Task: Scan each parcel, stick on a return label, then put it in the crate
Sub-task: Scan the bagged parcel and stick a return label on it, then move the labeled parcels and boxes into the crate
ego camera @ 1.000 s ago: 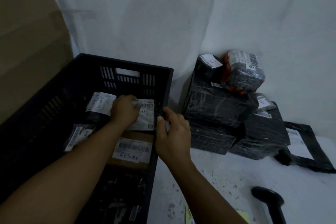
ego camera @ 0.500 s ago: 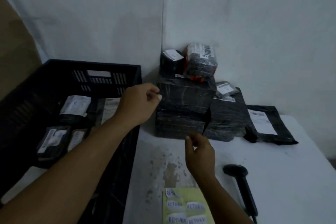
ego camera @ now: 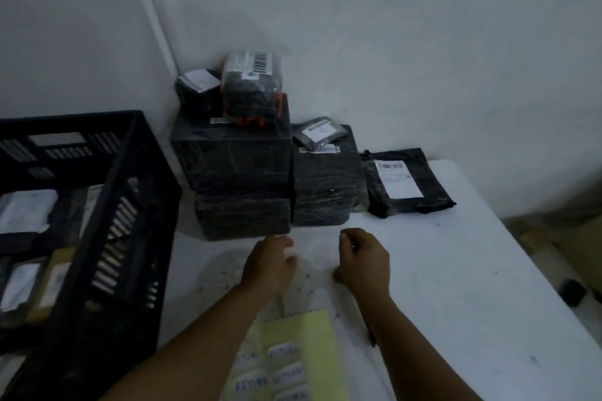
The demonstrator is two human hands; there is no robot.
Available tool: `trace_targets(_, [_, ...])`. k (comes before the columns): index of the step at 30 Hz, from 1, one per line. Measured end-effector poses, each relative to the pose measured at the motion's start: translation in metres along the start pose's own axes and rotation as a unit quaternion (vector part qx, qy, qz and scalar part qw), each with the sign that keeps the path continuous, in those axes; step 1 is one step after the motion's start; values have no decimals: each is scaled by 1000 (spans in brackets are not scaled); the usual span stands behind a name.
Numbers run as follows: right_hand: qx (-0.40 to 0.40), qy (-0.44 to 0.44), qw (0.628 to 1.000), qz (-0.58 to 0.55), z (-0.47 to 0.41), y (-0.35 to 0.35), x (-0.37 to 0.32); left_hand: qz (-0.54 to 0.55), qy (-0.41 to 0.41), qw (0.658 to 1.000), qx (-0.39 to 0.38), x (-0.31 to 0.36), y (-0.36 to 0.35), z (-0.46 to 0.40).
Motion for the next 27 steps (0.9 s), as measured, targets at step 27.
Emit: trace_targets(27, [-7,-408,884,-226,-227,9,125,-126,-37,991,16,-21,-83,-41])
Point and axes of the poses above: each hand's wrist, its own z-axis away from the middle knuckle, its own y-axis out of the back of the hand, x = y × z, the point moved 5 cm from there along -z, towards the middle knuckle, and after that the axes turned 11 degrees about -y, right-handed, at the moved point
